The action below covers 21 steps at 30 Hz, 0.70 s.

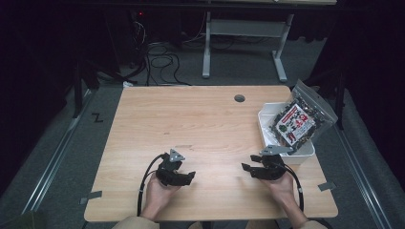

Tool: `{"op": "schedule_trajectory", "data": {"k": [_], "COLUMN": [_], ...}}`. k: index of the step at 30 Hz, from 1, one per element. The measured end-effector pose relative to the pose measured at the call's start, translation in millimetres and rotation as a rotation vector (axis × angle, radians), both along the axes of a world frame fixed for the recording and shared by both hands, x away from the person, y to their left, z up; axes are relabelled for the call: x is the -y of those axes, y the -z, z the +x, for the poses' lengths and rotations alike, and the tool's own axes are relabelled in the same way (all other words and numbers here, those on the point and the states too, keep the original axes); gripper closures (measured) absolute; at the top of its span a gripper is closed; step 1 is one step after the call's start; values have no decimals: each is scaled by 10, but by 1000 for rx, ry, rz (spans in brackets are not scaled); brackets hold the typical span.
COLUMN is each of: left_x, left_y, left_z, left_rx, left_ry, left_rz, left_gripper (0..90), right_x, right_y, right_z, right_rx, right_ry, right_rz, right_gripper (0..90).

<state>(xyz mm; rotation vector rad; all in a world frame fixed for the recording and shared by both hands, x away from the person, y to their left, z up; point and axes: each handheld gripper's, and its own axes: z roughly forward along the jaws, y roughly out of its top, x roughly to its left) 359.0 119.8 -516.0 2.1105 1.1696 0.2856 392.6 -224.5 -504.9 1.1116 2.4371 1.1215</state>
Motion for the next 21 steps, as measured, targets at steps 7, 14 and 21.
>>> {"op": "schedule_trajectory", "data": {"k": [7, 14, 21], "left_x": [-2, 9, 27], "left_y": [-10, -9, -7], "left_z": [-5, 9, 22], "left_rx": [2, 3, 4], "left_ry": [-1, 2, 8], "left_rz": [-4, -3, -1], "left_gripper": [304, 305, 305], "right_x": [-20, -32, 3], "right_y": [37, 50, 41], "right_z": [-49, -60, -68], "right_rx": [8, -4, -4], "right_ry": [-11, -17, -14], "right_rz": [-32, -32, -18], "right_gripper": [455, 453, 451]}}
